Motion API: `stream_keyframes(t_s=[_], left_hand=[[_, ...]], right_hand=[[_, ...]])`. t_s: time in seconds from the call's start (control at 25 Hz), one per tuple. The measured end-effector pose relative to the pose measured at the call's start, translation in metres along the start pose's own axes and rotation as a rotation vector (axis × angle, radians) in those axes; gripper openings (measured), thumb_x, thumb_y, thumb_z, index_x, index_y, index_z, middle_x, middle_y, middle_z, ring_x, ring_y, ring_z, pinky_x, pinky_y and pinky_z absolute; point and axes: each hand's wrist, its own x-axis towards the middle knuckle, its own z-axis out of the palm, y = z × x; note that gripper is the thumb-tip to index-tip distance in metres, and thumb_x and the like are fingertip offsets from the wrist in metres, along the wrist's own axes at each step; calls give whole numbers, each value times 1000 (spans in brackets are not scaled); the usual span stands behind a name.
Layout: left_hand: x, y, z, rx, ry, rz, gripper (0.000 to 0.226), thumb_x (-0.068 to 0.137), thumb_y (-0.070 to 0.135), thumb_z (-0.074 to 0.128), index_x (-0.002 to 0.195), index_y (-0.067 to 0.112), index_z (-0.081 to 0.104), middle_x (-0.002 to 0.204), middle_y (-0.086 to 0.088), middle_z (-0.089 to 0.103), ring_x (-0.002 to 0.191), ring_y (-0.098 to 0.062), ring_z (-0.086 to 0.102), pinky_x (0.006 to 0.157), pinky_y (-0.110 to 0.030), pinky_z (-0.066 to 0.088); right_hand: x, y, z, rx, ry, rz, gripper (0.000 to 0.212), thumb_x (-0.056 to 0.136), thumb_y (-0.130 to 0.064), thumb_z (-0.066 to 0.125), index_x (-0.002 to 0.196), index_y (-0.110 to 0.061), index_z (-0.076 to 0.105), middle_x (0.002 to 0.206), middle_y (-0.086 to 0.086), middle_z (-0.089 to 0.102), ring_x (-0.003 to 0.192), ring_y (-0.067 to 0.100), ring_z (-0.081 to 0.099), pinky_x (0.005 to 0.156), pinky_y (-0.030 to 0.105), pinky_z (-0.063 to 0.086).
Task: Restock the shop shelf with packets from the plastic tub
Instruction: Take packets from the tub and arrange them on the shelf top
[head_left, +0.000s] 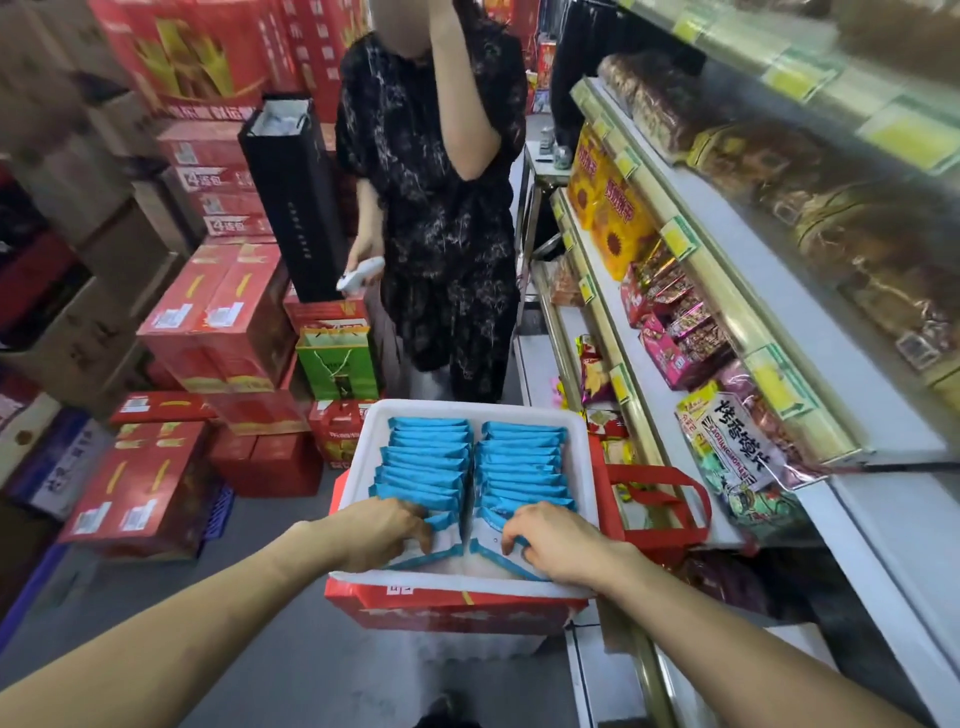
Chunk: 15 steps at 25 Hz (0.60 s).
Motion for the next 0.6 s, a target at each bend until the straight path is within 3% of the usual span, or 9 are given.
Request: stream_keyframes(t_s=[0.24, 0.4, 0.6], left_hand=[[13, 17, -62, 4, 52, 105, 42, 90, 9, 50, 118, 37, 65, 114, 12, 53, 104, -15, 61, 92, -34, 49], [42, 28, -150, 63, 205, 191, 37, 90, 12, 54, 113, 39, 65, 114, 14, 50, 102, -13, 60, 87, -28, 46], [83, 54, -259, 45, 325, 246, 39, 86, 7, 61, 107, 39, 72, 109, 11, 61, 101, -11, 62, 90, -28, 47]], right_hand=[[-19, 10, -49, 42, 79, 22, 37, 88, 3, 50, 100, -28, 67, 107, -7, 55, 104, 19, 58, 88, 38, 48], [-37, 32, -137, 28, 280, 47, 41, 83, 4, 51, 94, -34, 65, 105, -9, 55, 99, 16, 58, 89, 42, 50], [-81, 41, -255, -134, 391, 91, 38, 82, 5, 56, 100, -25, 70, 108, -4, 60, 108, 18, 58, 90, 32, 43]])
